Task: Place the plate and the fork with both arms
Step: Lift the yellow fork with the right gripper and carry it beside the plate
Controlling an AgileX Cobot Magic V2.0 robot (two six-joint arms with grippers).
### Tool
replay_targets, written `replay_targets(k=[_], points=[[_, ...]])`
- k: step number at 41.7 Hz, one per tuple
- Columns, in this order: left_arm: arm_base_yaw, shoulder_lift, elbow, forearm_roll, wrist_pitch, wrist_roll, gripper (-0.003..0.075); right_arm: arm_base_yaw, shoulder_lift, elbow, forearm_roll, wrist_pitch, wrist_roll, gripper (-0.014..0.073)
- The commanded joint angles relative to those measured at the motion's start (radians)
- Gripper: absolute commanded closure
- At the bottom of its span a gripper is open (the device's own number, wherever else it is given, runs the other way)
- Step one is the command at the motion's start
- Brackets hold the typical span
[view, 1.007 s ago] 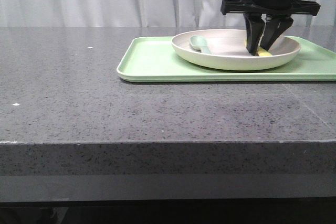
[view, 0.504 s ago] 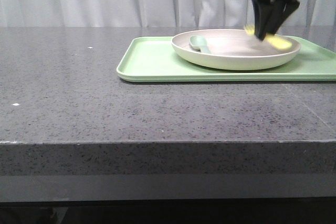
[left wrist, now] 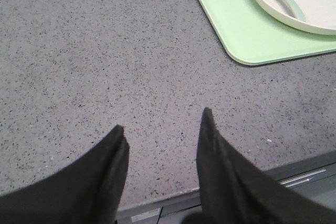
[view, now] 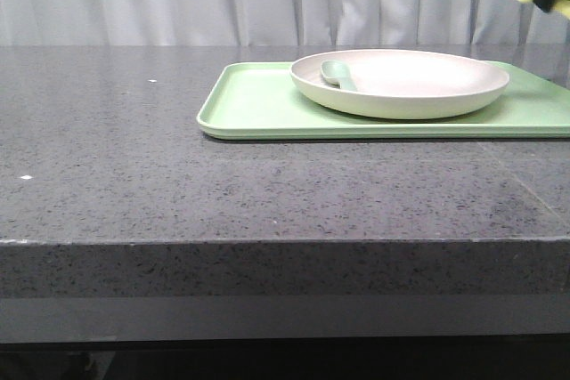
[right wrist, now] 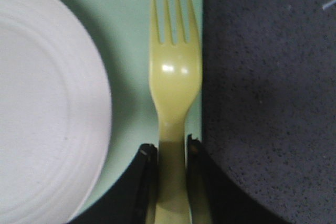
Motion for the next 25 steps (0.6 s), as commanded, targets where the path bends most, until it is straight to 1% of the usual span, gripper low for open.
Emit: replay_targets(k=[1,5,13,20,25], points=[[0.000,0.005,-0.027,0.000,-0.068,-0.001,0.0404,-0.031,-0.057,0.021,0.016,0.042,-0.013,0.0477],[0.000,0.005,-0.027,0.000,-0.068,-0.001,0.0404,-0.051,-0.056,0.068,0.045,-0.013,-0.015,0.0477],[0.000,0.005,-0.027,0.000,-0.068,-0.001,0.0404,-0.054,-0.051,0.129,0.091,-0.127,-0.038,0.0477],[0.000,0.005,-0.027,0.000,-0.068,-0.001,0.0404,-0.054,-0.006,0.129,0.177,-0.149,-0.090,0.0476],[0.000,0.005,-0.027,0.000,-0.068,-0.001,0.0404,-0.054,0.028,0.129,0.181,-0.153,-0.090,0.0475]])
